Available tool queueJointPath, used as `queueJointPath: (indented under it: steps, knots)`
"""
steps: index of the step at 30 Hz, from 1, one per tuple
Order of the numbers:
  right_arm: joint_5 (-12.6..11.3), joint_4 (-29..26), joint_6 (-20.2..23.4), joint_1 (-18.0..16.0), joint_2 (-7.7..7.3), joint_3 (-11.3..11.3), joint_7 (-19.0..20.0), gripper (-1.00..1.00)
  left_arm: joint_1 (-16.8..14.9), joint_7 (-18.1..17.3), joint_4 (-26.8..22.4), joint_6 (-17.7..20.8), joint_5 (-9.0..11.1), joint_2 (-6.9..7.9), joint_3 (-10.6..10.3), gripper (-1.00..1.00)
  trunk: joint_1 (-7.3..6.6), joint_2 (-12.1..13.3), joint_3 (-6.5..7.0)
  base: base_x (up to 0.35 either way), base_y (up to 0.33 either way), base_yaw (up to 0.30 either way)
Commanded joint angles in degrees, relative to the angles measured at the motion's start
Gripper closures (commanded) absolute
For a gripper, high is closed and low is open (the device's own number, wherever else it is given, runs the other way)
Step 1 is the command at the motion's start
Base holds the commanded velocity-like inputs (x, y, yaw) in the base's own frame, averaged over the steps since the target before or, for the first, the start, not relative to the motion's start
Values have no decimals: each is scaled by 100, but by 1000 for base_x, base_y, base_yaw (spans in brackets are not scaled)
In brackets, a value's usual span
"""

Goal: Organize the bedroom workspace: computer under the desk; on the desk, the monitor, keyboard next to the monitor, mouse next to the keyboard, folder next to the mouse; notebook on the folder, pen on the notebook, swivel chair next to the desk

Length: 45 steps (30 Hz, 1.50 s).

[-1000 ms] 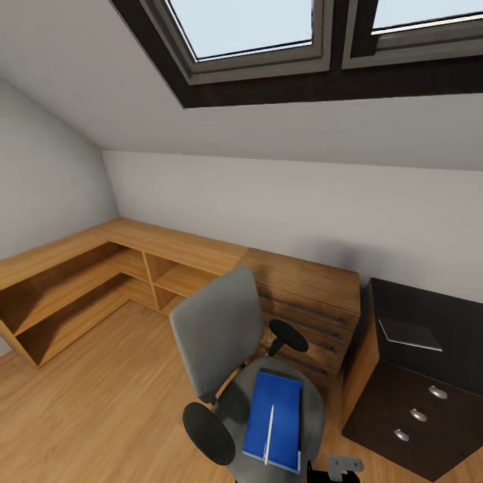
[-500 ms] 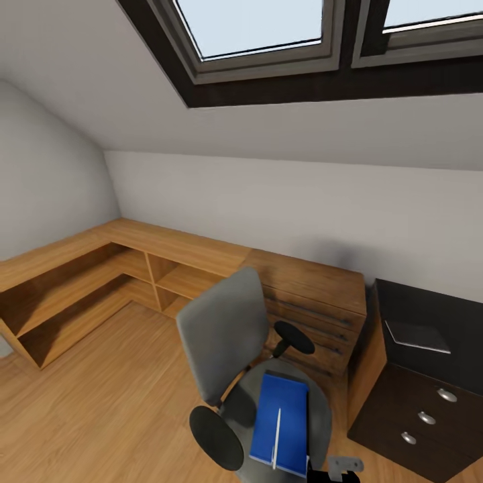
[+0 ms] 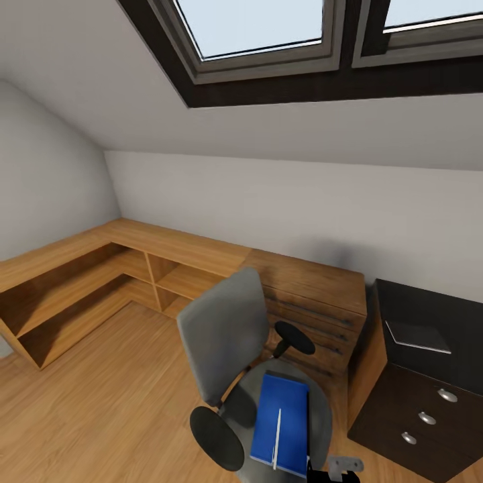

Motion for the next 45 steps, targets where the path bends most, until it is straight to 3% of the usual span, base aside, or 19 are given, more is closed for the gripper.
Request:
queueJointPath:
  steps: [1,14,27,39,45]
  knots:
    - [-22,12,-14,-5,5,48,-23,-100,-1,-13,-3,-17,61,5,-38,-100,2,-7,-8,0,0,0]
    - [17,-43,-138,-5,-27,64,-18,-100,-1,-13,-3,-17,61,-2,-38,-100,2,-7,-8,0,0,0]
    - [-3,-290,-563,-5,-282,29,-25,-100,-1,-13,-1,-17,61,1,-38,-100,2,-7,-8,0,0,0]
    - [-19,-415,-584,-5,-300,16,-20,-100,-1,-11,-2,-17,61,4,-38,-100,2,-7,-8,0,0,0]
    - [-21,-872,-625,-5,-280,28,-9,-100,-1,-6,-2,-17,61,15,-38,-100,2,-7,-8,0,0,0]
